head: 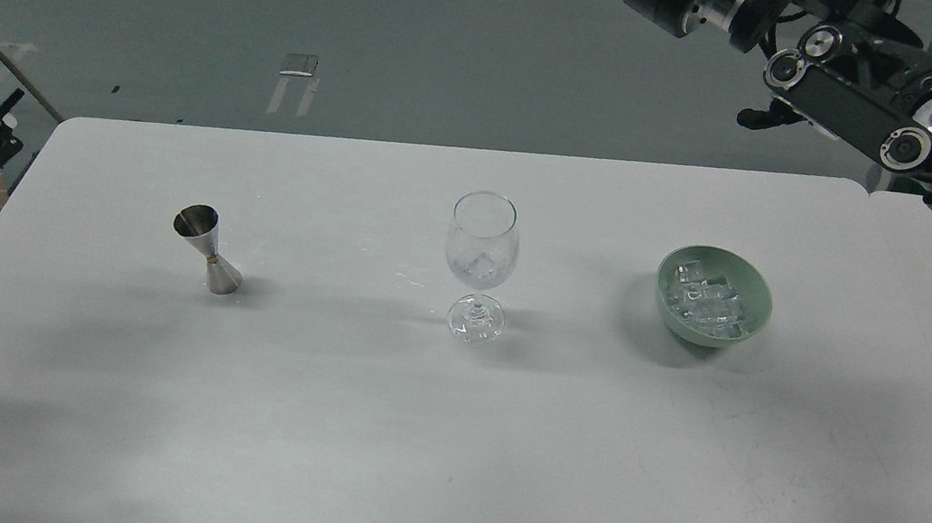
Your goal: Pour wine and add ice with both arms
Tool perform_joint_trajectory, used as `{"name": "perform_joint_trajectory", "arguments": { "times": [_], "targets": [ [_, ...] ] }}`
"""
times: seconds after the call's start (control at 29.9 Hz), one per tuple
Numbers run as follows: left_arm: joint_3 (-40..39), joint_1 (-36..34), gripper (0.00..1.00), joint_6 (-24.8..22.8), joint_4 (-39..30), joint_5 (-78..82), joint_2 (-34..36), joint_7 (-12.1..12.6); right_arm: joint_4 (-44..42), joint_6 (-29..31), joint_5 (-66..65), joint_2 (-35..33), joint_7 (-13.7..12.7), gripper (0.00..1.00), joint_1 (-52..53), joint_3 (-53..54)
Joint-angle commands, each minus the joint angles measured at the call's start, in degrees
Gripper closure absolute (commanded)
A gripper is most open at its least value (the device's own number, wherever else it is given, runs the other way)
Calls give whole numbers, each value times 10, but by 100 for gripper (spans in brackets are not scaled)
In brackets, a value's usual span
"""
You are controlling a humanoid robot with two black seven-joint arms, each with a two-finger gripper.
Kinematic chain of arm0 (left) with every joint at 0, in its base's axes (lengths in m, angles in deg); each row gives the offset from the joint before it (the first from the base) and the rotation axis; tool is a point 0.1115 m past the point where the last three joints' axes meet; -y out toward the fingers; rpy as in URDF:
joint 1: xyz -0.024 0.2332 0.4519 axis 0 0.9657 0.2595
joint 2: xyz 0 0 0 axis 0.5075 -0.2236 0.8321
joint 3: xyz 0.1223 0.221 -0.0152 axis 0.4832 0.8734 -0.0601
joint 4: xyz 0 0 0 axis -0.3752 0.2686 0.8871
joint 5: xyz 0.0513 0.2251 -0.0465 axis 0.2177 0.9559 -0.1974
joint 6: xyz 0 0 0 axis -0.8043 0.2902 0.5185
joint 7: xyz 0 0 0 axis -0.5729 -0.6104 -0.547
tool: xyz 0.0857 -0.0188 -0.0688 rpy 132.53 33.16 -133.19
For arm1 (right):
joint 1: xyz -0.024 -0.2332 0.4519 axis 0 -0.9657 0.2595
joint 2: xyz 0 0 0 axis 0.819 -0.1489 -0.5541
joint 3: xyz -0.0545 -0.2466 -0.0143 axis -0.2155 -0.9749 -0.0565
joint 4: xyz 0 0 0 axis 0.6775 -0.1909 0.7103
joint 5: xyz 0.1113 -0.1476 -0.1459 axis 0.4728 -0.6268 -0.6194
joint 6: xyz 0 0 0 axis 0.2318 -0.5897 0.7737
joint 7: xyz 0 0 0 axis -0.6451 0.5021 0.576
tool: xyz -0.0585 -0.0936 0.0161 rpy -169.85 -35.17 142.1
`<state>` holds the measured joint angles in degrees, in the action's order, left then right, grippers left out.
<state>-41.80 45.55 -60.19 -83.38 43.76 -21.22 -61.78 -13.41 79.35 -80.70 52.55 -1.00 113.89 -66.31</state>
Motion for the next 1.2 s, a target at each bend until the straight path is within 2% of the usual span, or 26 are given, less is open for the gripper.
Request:
{"name": "perform_joint_trajectory", "arguments": {
  "times": [0.0, 0.13, 0.3, 0.37, 0.43, 0.5, 0.6, 0.7, 0.77, 0.94, 1.17],
  "targets": [
    [6, -63, 2, 0, 18, 55, 16, -39, -20, -1, 22, 7, 0, 0, -37, 79],
    [24, -122, 2, 0, 49, 93, 12, -67, -51, -1, 79, 21, 0, 0, -58, 131],
    [123, -197, 2, -1, 82, 122, 15, -125, -107, 4, 170, 46, 0, 0, -62, 156],
    [173, -227, 2, 0, 102, 150, 16, -159, -128, 9, 217, 55, 0, 0, -64, 158],
    [206, -246, 2, 5, 110, 177, 11, -177, -134, 15, 241, 59, 0, 0, -69, 159],
    [228, -255, 2, 6, 114, 190, 7, -185, -136, 23, 256, 60, 0, 0, -74, 159],
    [276, -269, 2, 7, 125, 202, -13, -180, -141, 50, 268, 71, 0, 0, -91, 169],
    [320, -281, 2, 7, 140, 204, -21, -155, -155, 73, 268, 78, 0, 0, -107, 195],
    [354, -297, 2, 9, 165, 202, -43, -131, -178, 109, 268, 89, 0, 0, -119, 204],
    [395, -324, 2, 9, 230, 203, -83, -130, -203, 155, 268, 103, 0, 0, -143, 217],
    [424, -345, 2, 6, 248, 198, -112, -135, -209, 163, 268, 124, 0, 0, -162, 255]
  ]
}}
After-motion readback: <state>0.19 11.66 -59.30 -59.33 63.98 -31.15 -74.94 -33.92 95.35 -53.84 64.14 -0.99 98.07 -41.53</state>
